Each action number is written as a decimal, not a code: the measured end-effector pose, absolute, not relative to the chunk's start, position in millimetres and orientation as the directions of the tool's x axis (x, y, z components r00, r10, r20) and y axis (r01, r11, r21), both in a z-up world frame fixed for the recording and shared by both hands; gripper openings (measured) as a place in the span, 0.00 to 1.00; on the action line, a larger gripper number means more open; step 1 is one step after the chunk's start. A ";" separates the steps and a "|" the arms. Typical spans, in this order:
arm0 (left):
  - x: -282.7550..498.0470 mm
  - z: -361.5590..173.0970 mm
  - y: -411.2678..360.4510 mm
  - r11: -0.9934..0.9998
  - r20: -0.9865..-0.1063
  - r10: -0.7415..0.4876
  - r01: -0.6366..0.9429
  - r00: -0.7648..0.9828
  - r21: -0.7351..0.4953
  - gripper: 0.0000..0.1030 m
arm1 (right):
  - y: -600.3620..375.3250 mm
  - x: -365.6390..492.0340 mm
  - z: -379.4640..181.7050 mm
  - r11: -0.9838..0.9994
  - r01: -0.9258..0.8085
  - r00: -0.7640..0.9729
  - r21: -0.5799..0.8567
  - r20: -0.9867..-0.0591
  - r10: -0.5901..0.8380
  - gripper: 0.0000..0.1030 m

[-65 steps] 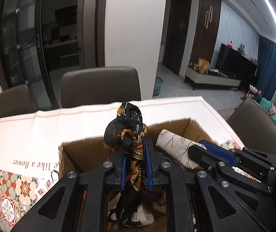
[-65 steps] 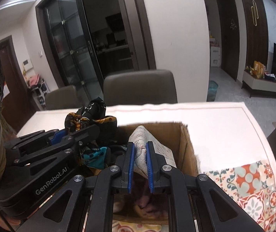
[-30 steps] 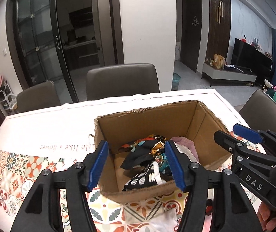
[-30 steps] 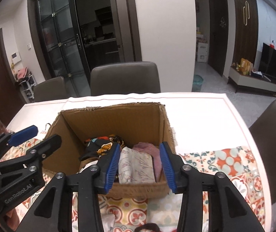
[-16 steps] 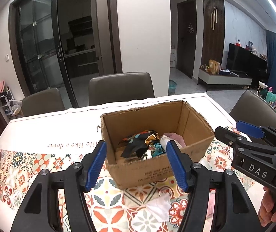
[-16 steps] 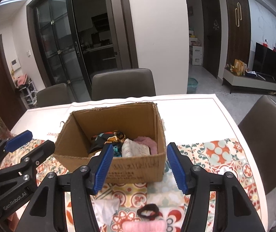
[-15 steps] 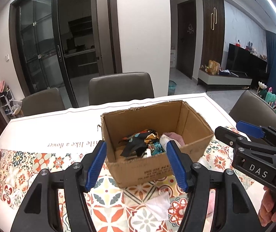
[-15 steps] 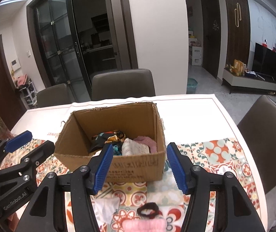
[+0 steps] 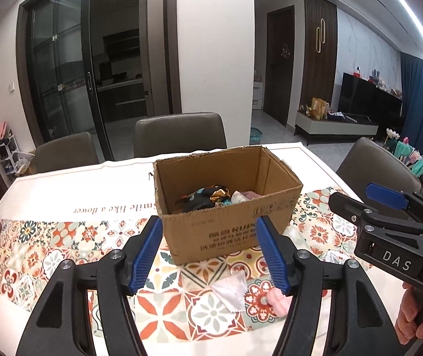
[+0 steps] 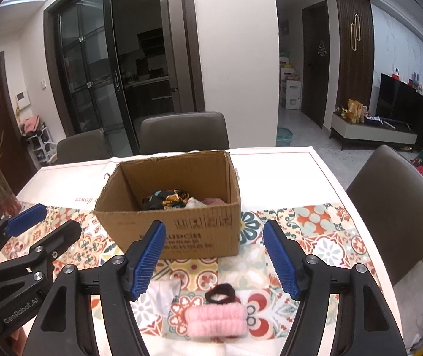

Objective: Organize soft objects
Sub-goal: 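Move both tools back toward the pink headband and white cloth on the runner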

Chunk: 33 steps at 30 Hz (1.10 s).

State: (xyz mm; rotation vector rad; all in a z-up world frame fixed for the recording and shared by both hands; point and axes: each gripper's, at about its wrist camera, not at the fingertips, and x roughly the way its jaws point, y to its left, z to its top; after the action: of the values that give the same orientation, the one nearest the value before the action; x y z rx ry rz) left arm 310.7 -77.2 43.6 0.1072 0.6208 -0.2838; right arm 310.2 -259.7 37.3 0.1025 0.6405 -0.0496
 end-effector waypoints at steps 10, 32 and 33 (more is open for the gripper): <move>282.2 32.7 -63.7 0.954 -0.590 -0.248 0.301 0.769 -0.009 0.65 | -252.3 282.6 23.9 0.992 0.078 0.793 0.099 -0.609 -0.002 0.73; 236.2 -6.5 -56.4 0.942 -0.636 -0.286 0.333 0.717 -0.048 0.65 | -249.7 220.9 -7.7 0.976 0.172 0.793 0.135 -0.606 -0.057 0.74; 233.4 -7.8 -56.5 0.939 -0.636 -0.290 0.340 0.715 -0.046 0.65 | -249.5 217.4 -8.7 0.975 0.180 0.793 0.133 -0.605 -0.064 0.74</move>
State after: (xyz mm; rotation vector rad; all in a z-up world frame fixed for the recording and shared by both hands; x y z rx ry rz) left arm 233.3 -56.5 -7.8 0.0763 0.6915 -0.3496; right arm 217.4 -249.5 -8.7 0.1879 0.6419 -0.1324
